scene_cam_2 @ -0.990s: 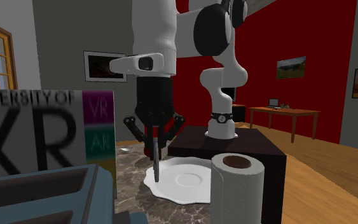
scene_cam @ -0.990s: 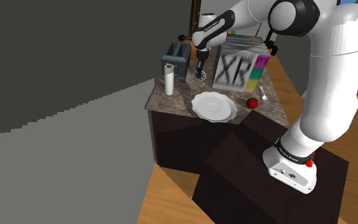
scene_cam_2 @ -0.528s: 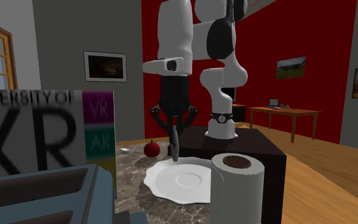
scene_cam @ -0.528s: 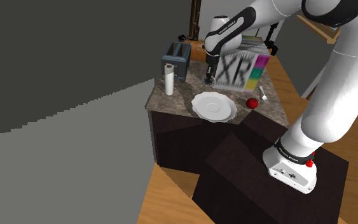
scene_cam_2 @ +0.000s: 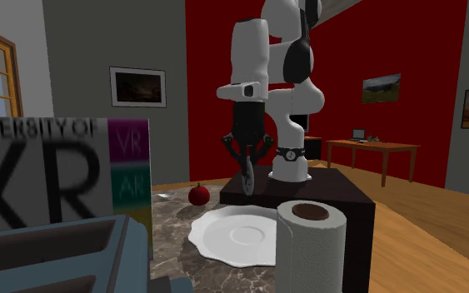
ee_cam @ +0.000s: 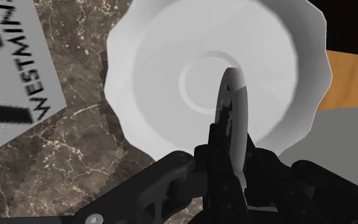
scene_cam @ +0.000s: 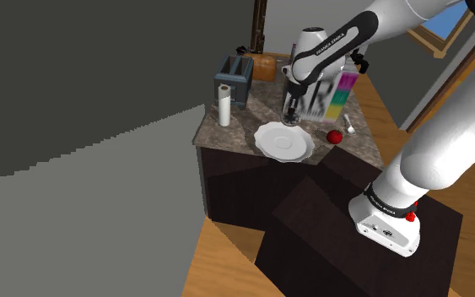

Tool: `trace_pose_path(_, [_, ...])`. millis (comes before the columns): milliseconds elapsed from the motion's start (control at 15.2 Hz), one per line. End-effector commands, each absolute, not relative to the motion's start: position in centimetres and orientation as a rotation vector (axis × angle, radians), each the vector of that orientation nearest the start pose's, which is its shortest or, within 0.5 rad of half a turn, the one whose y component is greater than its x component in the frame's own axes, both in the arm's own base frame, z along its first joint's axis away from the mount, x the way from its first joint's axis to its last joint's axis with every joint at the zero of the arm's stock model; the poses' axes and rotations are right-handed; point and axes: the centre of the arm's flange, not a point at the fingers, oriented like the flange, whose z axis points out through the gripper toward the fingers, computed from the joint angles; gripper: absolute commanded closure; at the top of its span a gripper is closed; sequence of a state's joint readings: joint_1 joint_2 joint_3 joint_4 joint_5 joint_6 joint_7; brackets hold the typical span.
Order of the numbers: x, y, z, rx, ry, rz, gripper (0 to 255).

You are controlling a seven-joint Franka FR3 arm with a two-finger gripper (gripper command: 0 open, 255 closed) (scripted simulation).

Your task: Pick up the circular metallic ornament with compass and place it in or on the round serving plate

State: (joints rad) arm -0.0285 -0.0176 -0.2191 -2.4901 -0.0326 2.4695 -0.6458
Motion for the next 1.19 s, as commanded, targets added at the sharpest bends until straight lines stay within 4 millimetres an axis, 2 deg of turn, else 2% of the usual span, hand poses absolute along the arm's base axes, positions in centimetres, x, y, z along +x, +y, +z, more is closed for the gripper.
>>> trace_pose_path(0, [44.7, -11.2, 28.5, -3.084, -0.664, 0.016, 255])
trace_pose_path(924, [44.7, -11.2, 21.1, -3.084, -0.664, 0.016, 255])
trace_pose_path(1122, [44.7, -11.2, 20.7, -3.084, -0.664, 0.016, 255])
